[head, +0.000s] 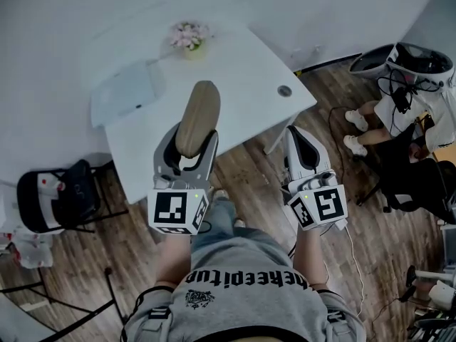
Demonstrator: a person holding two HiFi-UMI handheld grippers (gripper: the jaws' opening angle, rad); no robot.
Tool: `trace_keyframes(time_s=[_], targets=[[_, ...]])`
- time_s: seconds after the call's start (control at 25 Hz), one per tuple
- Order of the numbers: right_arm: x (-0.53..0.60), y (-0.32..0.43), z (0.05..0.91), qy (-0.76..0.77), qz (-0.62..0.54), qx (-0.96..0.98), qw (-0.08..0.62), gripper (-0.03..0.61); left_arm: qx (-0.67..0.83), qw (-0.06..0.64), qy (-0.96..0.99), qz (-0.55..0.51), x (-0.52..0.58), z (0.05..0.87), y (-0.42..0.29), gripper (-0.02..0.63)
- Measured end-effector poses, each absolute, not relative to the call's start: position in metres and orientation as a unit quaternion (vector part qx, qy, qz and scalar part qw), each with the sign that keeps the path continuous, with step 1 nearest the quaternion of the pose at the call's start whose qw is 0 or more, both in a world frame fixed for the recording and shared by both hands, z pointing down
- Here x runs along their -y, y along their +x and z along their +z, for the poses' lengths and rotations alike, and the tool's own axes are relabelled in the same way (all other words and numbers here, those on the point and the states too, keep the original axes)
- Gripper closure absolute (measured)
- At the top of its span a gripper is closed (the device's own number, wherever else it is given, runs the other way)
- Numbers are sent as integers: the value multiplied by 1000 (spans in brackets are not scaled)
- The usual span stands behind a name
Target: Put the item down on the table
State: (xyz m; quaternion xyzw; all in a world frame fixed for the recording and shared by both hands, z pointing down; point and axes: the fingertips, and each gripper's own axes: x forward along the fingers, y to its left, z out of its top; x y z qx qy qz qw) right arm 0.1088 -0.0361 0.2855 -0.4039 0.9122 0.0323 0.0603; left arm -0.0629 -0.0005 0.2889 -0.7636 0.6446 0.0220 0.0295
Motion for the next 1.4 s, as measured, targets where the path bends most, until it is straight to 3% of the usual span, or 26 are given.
trace_keyframes(time_s=[1.4], targets=[[224,83,320,-452,-11,-892,24,583,-589,-19,-808,-22,224,337,-76,331]])
